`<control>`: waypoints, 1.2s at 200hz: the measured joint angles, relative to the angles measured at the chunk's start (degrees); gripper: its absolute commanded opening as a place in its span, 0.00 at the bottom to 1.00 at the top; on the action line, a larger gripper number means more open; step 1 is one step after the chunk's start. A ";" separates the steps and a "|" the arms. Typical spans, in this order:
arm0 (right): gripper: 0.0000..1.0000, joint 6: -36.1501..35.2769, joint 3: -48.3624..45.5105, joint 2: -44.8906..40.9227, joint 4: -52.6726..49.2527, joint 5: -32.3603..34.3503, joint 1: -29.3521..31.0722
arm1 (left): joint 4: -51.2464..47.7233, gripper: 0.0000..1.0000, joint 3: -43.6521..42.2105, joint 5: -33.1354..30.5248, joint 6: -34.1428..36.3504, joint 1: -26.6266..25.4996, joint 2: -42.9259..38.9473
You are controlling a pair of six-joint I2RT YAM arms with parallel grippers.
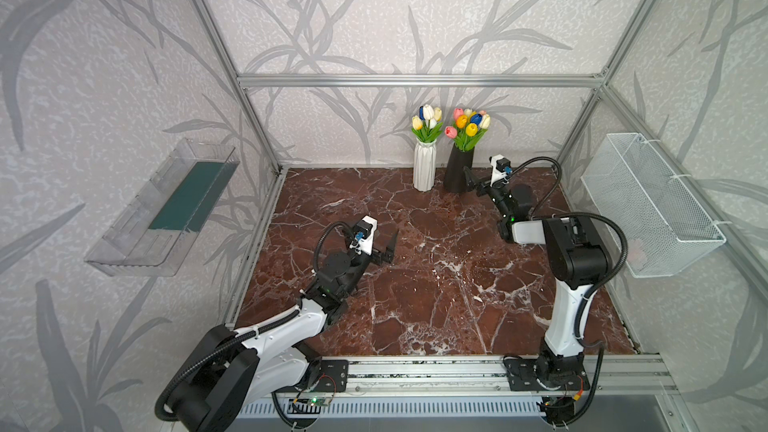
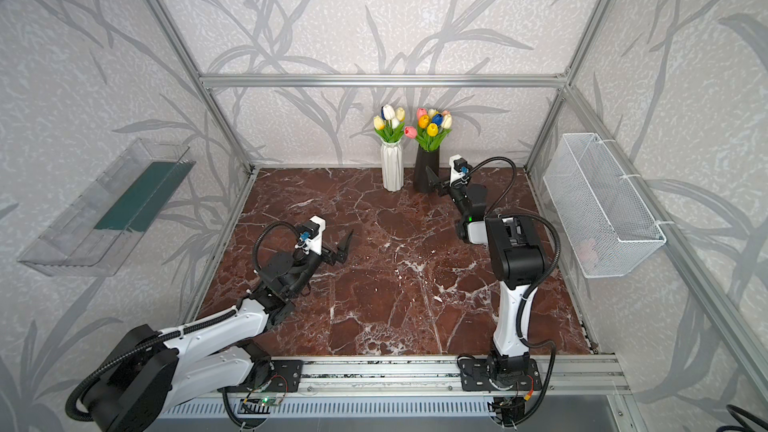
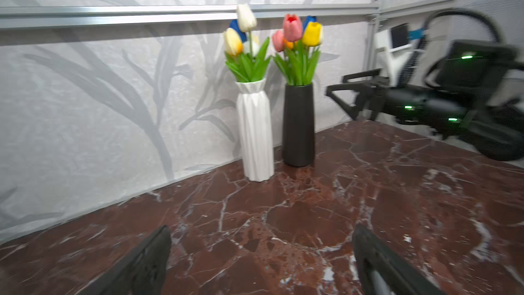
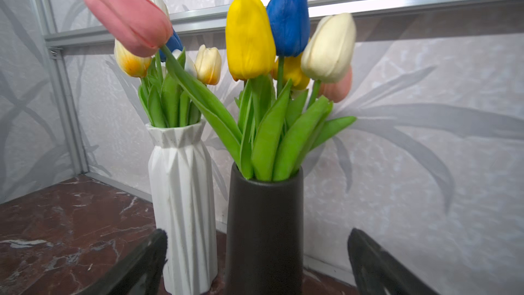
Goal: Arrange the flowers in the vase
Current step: 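Open the right gripper and withdraw both grippers from the vases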
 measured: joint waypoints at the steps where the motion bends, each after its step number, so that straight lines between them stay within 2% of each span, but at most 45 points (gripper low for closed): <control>1: 0.99 -0.28 -0.44 -0.37 0.00 0.46 0.22 | 0.00 1.00 -0.02 -0.24 0.11 0.02 0.04; 25: 0.99 -5.25 -11.69 -10.34 0.17 10.69 9.11 | 0.13 1.00 -0.26 -11.30 1.44 1.66 1.46; 49: 0.99 -3.85 -20.57 -20.09 -0.70 19.76 16.74 | -2.47 1.00 0.74 -19.41 1.05 6.08 3.74; 69: 0.99 -5.92 -23.39 -26.45 -8.35 31.41 23.04 | -3.39 1.00 1.95 -23.43 0.26 10.25 7.41; 81: 0.99 -6.93 -23.65 -29.57 -13.90 36.06 26.16 | -3.13 1.00 2.54 -25.18 -0.26 12.72 10.58; 99: 0.99 -8.48 -25.51 -33.79 -18.93 42.03 27.56 | -3.58 1.00 2.99 -27.41 -0.48 14.67 13.97; 120: 0.99 -9.27 -27.04 -36.02 -24.65 48.09 25.55 | -2.01 1.00 2.99 -27.67 0.15 15.87 15.15; 134: 0.99 -8.07 -27.02 -36.59 -29.97 48.43 22.27 | 1.25 1.00 2.97 -26.67 1.86 16.83 16.48; 148: 0.99 -7.06 -27.02 -36.59 -33.00 47.71 18.40 | 9.35 1.00 2.19 -25.33 3.69 18.18 20.04; 165: 0.99 -8.04 -28.09 -35.80 -31.04 46.03 14.21 | 16.37 1.00 0.28 -21.38 4.79 20.06 24.55; 186: 0.99 -8.83 -29.99 -35.32 -30.32 42.42 10.93 | 20.15 1.00 -0.50 -16.90 5.49 22.08 28.72; 219: 1.00 -6.62 -29.57 -36.59 -35.50 35.17 6.38 | 21.16 1.00 -0.33 -13.66 5.40 23.63 29.24; 240: 1.00 -5.51 -29.64 -39.65 -39.34 33.09 5.99 | 13.60 0.99 0.13 -13.90 3.78 23.65 21.05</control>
